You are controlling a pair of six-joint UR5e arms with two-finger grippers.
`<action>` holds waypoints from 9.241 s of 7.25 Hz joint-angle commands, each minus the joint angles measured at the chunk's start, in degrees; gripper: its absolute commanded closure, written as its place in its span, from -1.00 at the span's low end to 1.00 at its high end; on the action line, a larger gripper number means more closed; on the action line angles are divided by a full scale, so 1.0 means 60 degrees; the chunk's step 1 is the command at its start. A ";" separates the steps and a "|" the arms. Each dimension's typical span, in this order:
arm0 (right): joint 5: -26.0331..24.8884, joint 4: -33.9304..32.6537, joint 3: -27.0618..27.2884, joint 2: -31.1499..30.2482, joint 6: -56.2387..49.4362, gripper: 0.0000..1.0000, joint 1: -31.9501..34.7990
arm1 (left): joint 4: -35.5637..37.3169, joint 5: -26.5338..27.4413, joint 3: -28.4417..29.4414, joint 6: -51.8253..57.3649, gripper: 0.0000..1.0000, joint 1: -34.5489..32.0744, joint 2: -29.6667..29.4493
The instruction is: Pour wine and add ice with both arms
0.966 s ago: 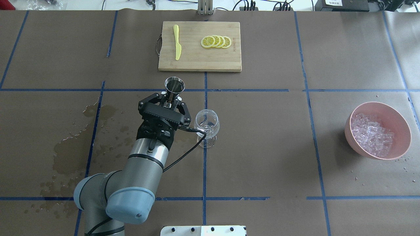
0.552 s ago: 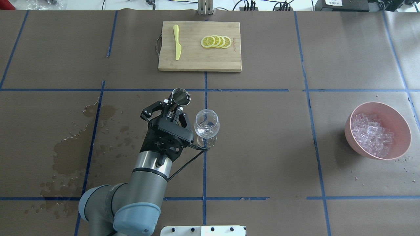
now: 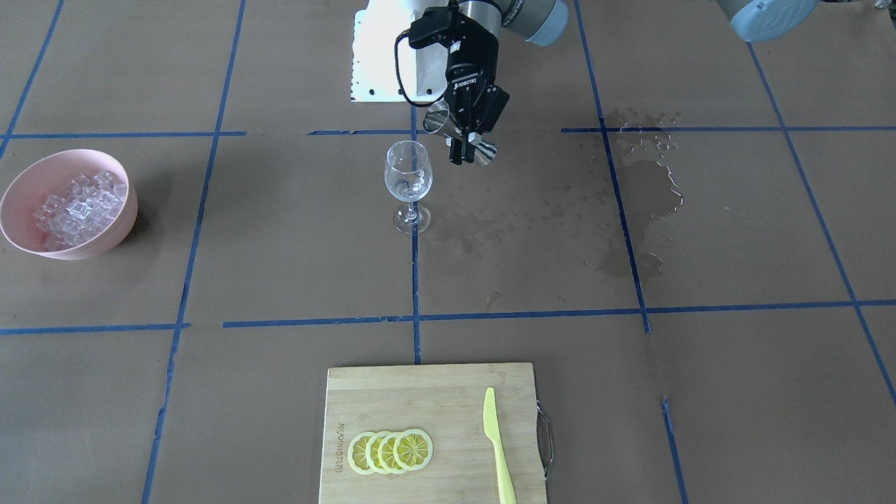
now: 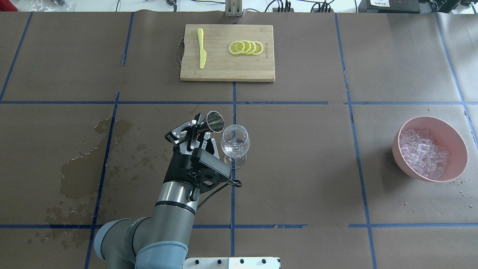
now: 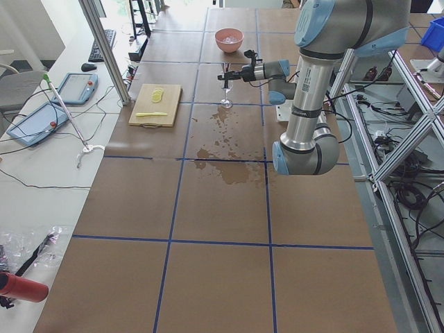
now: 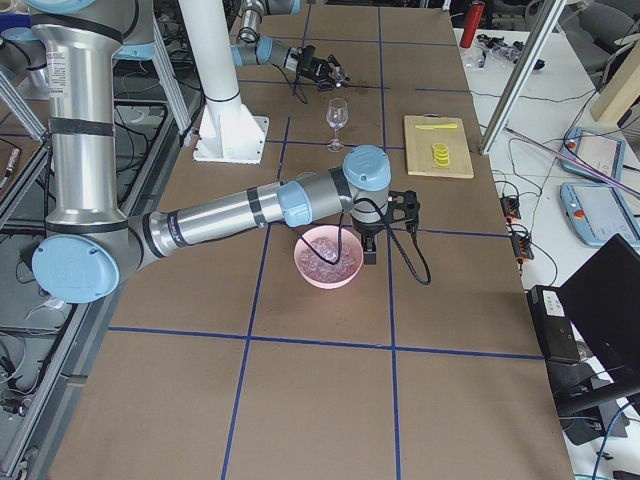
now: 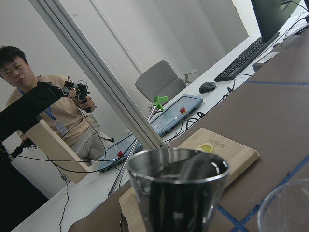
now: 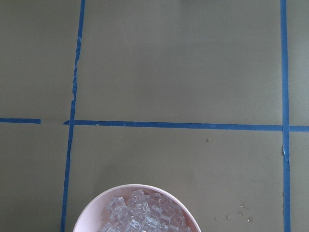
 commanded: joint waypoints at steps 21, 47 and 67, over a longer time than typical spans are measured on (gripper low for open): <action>0.0003 0.0001 0.0049 0.0015 0.0066 -1.00 -0.0100 | -0.4293 0.2029 0.1117 0.3255 1.00 0.0418 -0.0238; -0.1711 0.1671 0.0459 -0.0468 0.2908 -1.00 -0.1756 | -0.5634 0.1180 0.1512 -0.4294 1.00 -0.0093 0.4095; -0.4756 0.4395 -0.0023 -0.1787 0.7229 -0.99 -0.5812 | -0.6453 0.0520 0.1571 -0.7604 1.00 -0.0563 0.5211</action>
